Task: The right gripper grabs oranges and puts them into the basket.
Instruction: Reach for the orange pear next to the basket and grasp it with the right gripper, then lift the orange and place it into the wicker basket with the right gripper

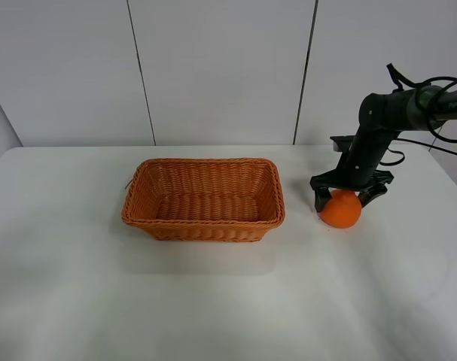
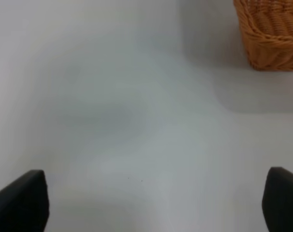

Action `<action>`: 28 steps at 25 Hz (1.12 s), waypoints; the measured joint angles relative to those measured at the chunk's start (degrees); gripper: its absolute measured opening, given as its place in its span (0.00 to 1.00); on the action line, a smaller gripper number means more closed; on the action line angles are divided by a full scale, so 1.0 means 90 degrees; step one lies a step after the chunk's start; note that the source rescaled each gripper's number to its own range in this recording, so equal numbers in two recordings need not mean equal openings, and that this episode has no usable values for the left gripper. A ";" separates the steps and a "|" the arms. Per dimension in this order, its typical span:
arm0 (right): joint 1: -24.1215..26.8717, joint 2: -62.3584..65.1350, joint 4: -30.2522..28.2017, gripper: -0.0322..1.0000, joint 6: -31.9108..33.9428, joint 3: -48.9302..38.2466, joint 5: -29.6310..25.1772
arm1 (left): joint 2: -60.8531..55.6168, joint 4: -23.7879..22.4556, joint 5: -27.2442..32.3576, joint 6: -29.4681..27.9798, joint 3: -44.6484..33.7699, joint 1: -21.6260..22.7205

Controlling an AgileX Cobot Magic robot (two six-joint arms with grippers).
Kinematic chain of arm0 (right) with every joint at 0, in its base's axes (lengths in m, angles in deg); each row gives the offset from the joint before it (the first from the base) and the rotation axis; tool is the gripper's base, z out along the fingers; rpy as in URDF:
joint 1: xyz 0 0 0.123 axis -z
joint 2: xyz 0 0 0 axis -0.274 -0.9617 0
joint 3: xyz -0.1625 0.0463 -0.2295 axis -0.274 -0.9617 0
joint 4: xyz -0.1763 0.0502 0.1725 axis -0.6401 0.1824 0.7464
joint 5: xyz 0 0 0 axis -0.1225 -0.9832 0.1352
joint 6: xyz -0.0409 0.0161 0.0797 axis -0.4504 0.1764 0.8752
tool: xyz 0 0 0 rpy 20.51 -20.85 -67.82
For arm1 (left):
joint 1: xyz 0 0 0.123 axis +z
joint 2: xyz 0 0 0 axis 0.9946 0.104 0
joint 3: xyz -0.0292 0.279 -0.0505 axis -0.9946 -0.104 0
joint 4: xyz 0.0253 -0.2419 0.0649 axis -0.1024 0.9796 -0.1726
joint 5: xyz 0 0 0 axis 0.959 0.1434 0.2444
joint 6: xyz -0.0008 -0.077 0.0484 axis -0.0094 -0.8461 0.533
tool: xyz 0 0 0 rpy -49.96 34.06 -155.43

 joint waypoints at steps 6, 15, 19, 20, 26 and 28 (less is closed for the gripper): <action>0.0000 -0.0116 0.0006 0.86 0.0000 0.0000 0.0111 | 0.0000 0.0000 0.0000 0.0000 0.0000 0.0000; 0.0000 0.0177 0.0025 0.04 0.0022 0.0025 0.0019 | 0.0000 0.0000 0.0000 0.0000 0.0000 0.0000; 0.0000 0.0599 0.0019 0.04 0.0022 0.0263 -0.0160 | 0.0000 0.0000 0.0000 0.0000 0.0000 0.0000; 0.0000 0.0705 0.0027 0.04 0.0022 0.0397 -0.0250 | 0.0000 0.0000 0.0000 0.0000 0.0000 0.0000; -0.0037 0.1040 0.0072 0.04 0.0022 0.1842 -0.1429 | 0.0000 0.0000 0.0000 0.0000 0.0000 0.0000; -0.0138 0.1047 0.0060 0.04 0.0023 0.2217 -0.1697 | 0.0000 0.0000 0.0000 0.0000 0.0000 0.0000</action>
